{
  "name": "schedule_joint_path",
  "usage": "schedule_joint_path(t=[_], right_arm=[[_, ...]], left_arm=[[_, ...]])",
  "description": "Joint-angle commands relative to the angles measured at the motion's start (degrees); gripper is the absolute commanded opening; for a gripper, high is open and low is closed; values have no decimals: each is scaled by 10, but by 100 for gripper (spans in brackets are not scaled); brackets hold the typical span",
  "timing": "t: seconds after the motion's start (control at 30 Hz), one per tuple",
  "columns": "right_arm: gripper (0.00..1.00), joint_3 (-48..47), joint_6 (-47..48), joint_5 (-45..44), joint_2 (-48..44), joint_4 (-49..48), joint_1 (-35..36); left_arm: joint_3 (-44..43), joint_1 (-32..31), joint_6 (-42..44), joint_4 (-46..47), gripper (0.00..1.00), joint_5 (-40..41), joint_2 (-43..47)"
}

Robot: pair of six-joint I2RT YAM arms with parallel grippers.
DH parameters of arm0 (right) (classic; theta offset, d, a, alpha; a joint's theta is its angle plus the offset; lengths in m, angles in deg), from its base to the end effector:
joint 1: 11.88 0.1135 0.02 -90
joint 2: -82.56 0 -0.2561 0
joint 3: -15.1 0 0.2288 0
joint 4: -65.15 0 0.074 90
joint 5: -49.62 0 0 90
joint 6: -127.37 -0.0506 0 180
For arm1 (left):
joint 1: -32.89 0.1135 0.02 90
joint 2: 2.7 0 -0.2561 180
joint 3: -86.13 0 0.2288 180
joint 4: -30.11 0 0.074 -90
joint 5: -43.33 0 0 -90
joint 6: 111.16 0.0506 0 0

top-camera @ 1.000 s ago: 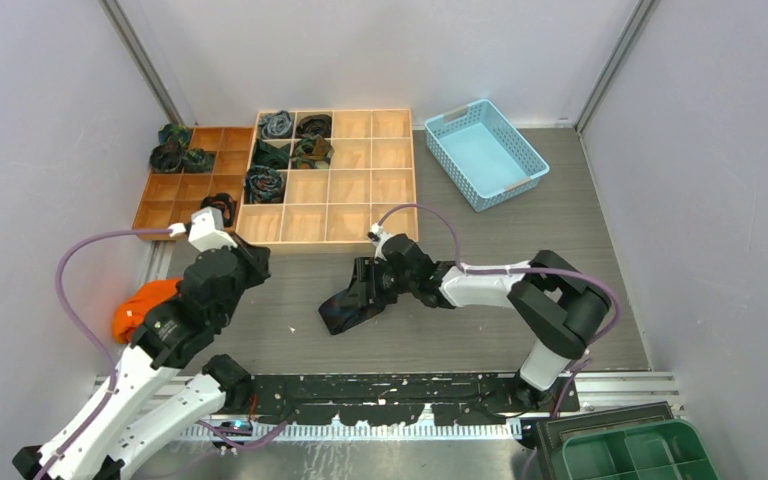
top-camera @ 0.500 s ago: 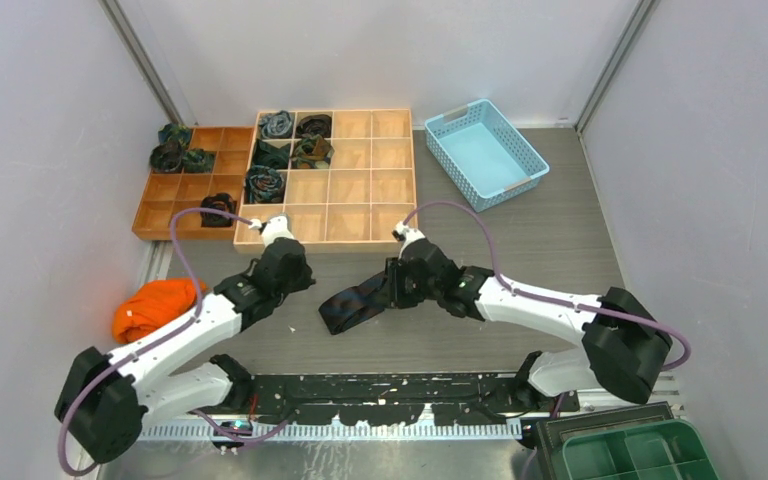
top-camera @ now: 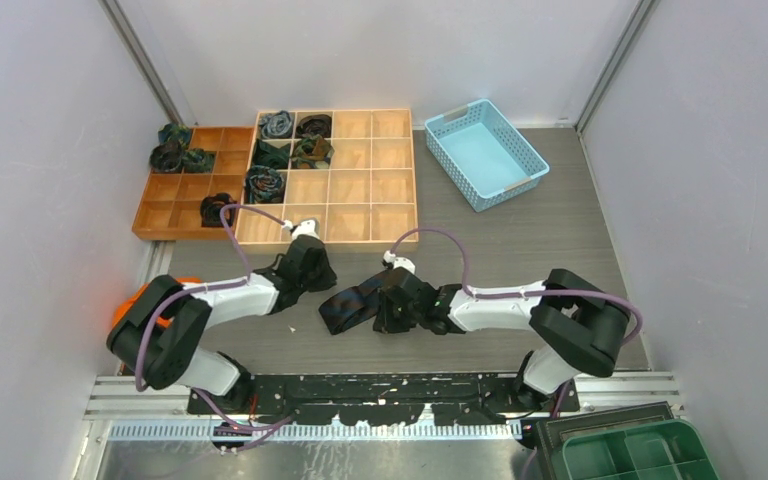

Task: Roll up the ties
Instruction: Roll the tie at the center of the board.

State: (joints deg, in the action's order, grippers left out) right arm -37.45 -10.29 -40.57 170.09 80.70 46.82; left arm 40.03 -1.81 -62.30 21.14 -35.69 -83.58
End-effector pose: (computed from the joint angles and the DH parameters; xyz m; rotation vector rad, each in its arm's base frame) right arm 0.1433 0.2354 0.1420 -0.2511 2.6140 0.7515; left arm 0.2165 -0.1382 0.1503 -0.2290 2.3480 -0.4399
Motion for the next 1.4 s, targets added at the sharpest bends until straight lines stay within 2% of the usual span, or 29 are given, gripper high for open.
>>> schedule_joint_path(t=[0.0,0.2,0.43,0.6,0.73,0.83,0.93,1.07,1.2,1.27,1.37], right_arm=[[14,-7,-14,-57,43,-35,2],[13,-63,20,-94,95,-16,-2],[12,-94,42,-77,131,-27,-8],[14,-76,51,-73,86,-15,-8],[21,-82,85,-118,16,78,6],[26,-112,116,-173,-26,180,28],[36,-157,155,-232,-40,254,71],[44,-231,214,-322,-5,319,145],[60,-297,291,-417,62,333,216],[68,-326,330,-429,106,328,238],[76,-371,377,-414,153,318,254]], left_arm=[[-8,3,4,89,0,-64,-37],[21,-5,-9,104,0,-95,-35],[52,-18,-12,109,0,-106,-33],[25,-17,11,36,0,-27,-7],[-35,3,0,-89,0,100,44],[-74,18,-34,-200,0,210,107],[-97,18,-65,-287,0,301,203],[-107,17,-88,-392,0,334,377],[-121,17,-89,-491,0,358,545],[-138,17,-87,-536,0,370,608],[-168,17,-79,-586,0,376,647]])
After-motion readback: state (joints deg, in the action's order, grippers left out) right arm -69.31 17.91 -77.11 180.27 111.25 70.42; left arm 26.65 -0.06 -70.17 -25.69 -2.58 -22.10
